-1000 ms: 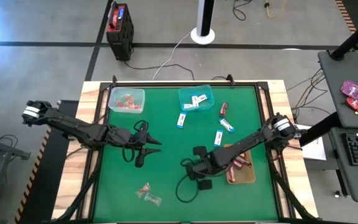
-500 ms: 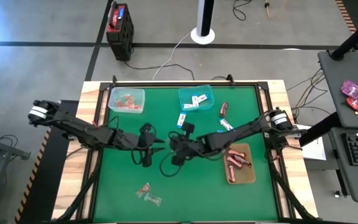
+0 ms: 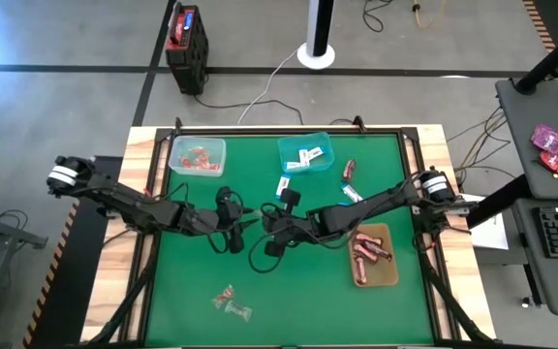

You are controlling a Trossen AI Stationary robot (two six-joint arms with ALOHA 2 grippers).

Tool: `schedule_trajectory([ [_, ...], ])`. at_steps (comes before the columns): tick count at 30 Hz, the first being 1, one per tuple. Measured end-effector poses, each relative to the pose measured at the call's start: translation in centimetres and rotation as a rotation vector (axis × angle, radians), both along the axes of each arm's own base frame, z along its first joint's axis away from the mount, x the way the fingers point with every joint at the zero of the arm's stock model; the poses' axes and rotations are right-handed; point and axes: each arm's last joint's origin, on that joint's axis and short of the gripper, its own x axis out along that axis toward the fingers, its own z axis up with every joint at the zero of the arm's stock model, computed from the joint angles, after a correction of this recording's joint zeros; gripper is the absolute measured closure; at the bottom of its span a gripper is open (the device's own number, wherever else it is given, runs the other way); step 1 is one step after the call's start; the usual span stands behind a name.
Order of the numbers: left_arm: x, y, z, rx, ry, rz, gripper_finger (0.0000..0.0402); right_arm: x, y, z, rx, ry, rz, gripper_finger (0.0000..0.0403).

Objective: Sort candy by brand, put in halloween buckets
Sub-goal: Put the green gummy into the white bin

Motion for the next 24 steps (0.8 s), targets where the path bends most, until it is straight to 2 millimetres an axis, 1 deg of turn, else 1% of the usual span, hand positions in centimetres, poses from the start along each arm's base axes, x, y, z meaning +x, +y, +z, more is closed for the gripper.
schedule_trajectory([
  [5, -0.01, 0.00, 0.17, 0.003, -0.011, 0.005, 0.0288, 0.04, 0.15, -0.01, 0.027, 0.002, 0.032, 0.0394],
  [8, -0.01, 0.00, 0.16, 0.012, -0.006, -0.006, 0.0298, 0.04, 0.14, -0.01, 0.026, 0.003, 0.032, 0.0394],
  [11, 0.01, -0.07, 0.14, 0.010, 0.000, -0.035, 0.0328, 0.04, 0.14, -0.01, 0.026, 0.002, 0.033, 0.0394],
  [14, 0.02, -0.15, 0.12, 0.023, 0.010, -0.066, 0.0380, 0.05, 0.15, -0.01, 0.027, 0.001, 0.032, 0.0393],
  [16, 0.00, -0.17, 0.12, 0.026, 0.013, -0.077, 0.0391, 0.04, 0.15, 0.00, 0.032, -0.001, 0.028, 0.0388],
  [20, -0.06, -0.16, 0.27, 0.026, 0.010, -0.087, 0.0398, -0.09, 0.04, 0.16, 0.050, 0.000, 0.023, 0.0359],
  [24, -0.32, -0.08, 0.62, 0.024, 0.005, -0.088, 0.0400, -0.22, -0.50, 0.89, 0.074, -0.026, -0.003, 0.0309],
])
